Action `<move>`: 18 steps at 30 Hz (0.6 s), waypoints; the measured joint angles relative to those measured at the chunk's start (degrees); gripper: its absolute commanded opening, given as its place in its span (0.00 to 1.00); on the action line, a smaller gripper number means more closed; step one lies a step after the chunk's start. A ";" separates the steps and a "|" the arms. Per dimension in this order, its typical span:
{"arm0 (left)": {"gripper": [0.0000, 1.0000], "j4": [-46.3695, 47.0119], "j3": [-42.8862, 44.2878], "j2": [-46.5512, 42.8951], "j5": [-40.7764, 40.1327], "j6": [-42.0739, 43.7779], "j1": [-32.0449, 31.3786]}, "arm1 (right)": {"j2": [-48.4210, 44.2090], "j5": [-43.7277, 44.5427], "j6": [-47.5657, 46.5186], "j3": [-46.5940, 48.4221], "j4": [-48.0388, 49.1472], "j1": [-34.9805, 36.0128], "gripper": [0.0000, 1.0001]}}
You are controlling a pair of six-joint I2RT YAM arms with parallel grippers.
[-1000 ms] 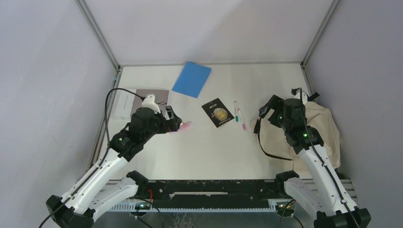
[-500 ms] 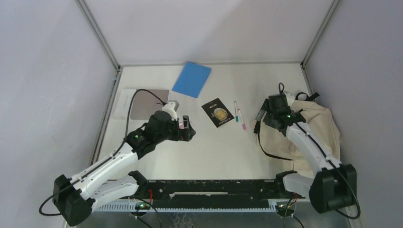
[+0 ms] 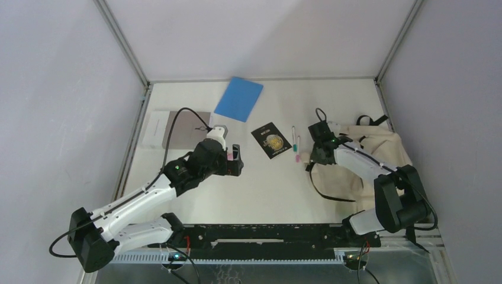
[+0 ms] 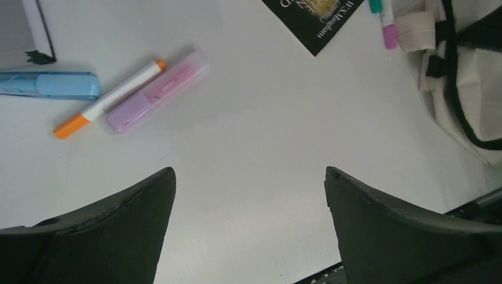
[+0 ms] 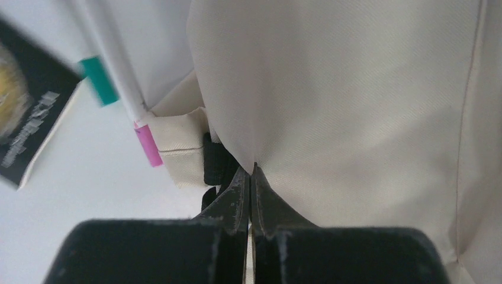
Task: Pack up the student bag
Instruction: Move the student bag to the center of the board.
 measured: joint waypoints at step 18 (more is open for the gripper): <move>1.00 -2.14 0.00 -4.61 -9.27 -0.07 0.00 | -2.78 -7.10 5.62 6.47 0.52 10.69 0.45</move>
